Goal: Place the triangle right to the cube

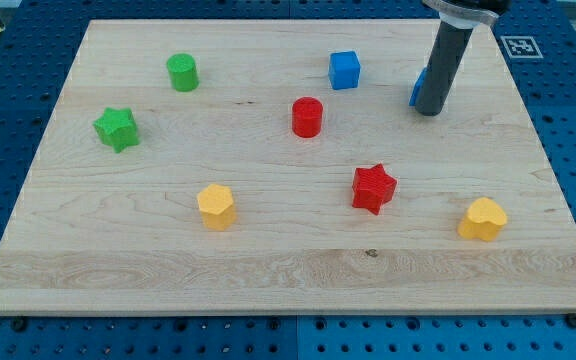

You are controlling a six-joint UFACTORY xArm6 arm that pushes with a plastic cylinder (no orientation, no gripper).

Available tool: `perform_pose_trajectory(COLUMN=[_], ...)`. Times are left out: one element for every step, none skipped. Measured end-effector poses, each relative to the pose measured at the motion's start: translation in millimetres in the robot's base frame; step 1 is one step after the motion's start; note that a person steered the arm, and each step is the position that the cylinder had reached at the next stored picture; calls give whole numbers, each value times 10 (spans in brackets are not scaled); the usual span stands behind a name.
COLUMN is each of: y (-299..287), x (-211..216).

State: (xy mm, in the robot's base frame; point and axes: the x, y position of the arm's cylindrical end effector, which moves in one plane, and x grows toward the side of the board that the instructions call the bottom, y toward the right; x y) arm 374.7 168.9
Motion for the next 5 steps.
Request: perform_pose_trajectory(y=[-64, -216, -118, 81, 205], x=[-122, -123, -71, -63, -119])
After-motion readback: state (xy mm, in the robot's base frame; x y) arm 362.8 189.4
